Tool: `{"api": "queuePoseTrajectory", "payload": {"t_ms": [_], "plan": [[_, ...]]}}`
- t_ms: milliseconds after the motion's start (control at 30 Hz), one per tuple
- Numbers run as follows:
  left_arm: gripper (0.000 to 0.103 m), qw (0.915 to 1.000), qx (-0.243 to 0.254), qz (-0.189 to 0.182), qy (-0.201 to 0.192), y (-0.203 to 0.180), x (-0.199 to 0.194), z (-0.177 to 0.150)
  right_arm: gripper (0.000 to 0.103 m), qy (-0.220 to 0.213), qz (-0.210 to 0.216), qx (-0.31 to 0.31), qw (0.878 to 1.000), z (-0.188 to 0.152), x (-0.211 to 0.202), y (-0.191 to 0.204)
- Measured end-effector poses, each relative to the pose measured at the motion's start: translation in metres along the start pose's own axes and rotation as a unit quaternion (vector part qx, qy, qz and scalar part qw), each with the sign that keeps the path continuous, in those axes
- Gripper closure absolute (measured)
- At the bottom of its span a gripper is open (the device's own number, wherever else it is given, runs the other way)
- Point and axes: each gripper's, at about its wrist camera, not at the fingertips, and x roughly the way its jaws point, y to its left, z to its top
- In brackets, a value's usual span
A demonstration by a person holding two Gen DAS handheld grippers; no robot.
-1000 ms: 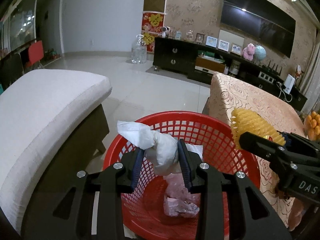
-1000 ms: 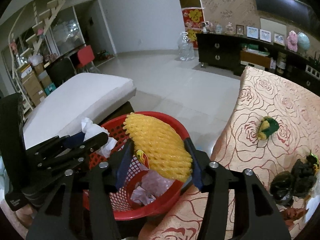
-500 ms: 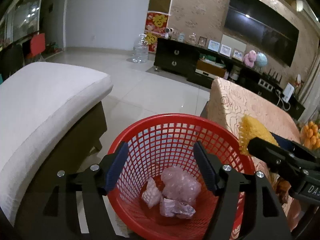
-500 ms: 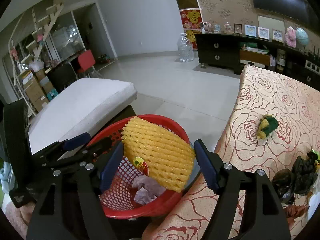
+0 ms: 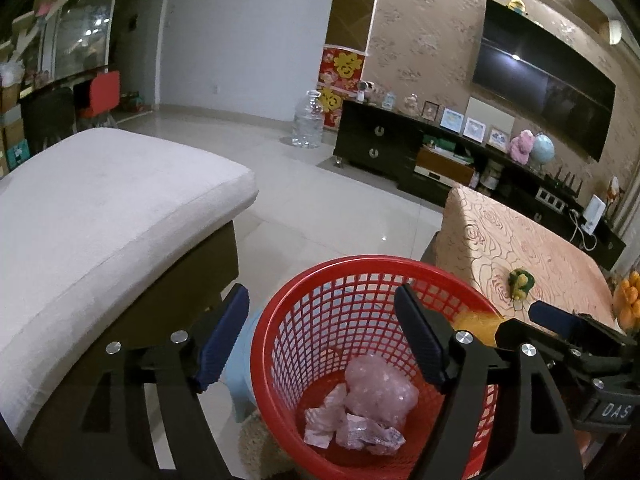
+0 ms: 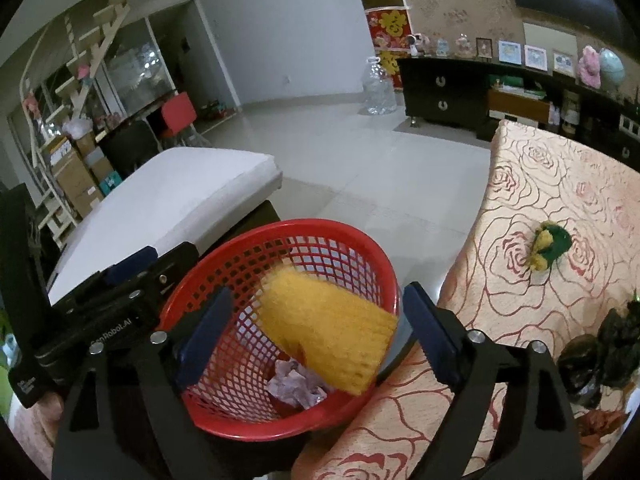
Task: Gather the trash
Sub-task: 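Lower the yellow foam net into the wastebasket and open the right gripper, then grasp the brown crumpled bag with the left gripper while the right gripper moves to the white tissue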
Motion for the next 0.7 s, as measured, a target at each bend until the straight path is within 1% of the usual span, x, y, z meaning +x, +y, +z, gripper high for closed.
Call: {"api": "queuePoseTrajectory", "payload": {"t_ms": [100, 233, 400, 600, 700], "plan": [[0.030, 1.0000, 0.001, -0.001, 0.000, 0.000, 0.000, 0.000, 0.019, -0.001, -0.002, 0.000, 1.000, -0.001, -0.001, -0.001], [0.030, 1.0000, 0.006, -0.003, -0.001, 0.000, -0.002, 0.001, 0.019, -0.015, -0.009, 0.003, 1.000, -0.002, -0.011, -0.004], [0.027, 0.9999, 0.011, -0.006, -0.005, -0.005, -0.003, 0.001, 0.019, -0.028, -0.027, 0.003, 0.999, -0.007, -0.024, -0.008], [0.025, 0.9997, 0.014, -0.018, -0.010, -0.014, -0.007, -0.001, 0.019, -0.039, -0.067, 0.003, 0.997, -0.021, -0.045, -0.021], [0.024, 0.9994, 0.022, -0.024, -0.013, -0.020, -0.010, -0.003, 0.019, -0.044, -0.095, 0.006, 0.994, -0.031, -0.062, -0.034]]}}
